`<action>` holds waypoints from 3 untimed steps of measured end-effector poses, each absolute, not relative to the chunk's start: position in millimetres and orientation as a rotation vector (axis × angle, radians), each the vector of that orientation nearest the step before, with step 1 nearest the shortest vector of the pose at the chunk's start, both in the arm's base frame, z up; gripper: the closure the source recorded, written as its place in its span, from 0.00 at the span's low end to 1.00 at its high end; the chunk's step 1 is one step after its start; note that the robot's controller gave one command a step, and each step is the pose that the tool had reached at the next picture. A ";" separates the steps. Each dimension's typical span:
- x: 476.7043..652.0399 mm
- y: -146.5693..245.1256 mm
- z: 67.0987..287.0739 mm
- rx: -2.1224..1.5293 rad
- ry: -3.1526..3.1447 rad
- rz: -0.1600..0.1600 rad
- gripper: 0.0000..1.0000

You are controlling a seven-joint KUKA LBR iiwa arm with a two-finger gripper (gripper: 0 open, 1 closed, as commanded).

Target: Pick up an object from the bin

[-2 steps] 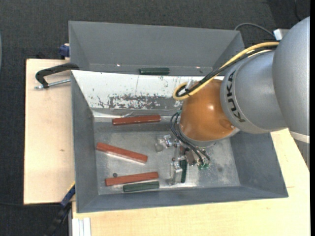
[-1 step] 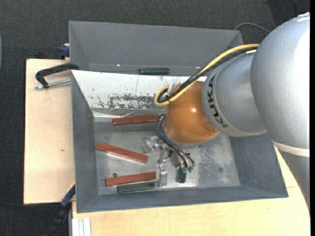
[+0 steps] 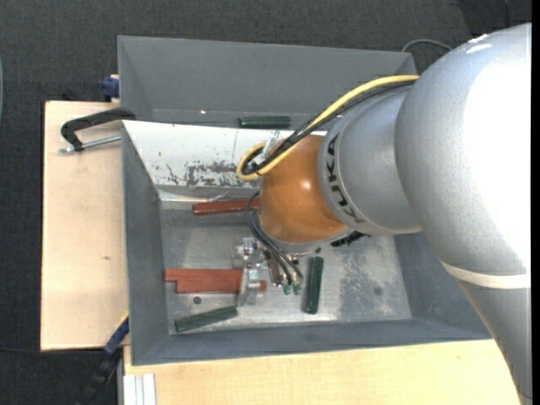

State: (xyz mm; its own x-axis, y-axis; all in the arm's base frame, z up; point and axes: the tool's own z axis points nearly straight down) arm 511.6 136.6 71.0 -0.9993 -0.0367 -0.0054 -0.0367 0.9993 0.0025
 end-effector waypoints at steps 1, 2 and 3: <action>511.6 136.6 71.0 -0.058 3.136 0.004 1.00; 520.6 142.0 192.0 -0.064 3.135 0.004 1.00; 520.6 142.0 192.0 -0.064 3.135 0.004 1.00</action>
Offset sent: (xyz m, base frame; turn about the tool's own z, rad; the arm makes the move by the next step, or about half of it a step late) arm 0.0078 0.0039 0.1195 -0.0022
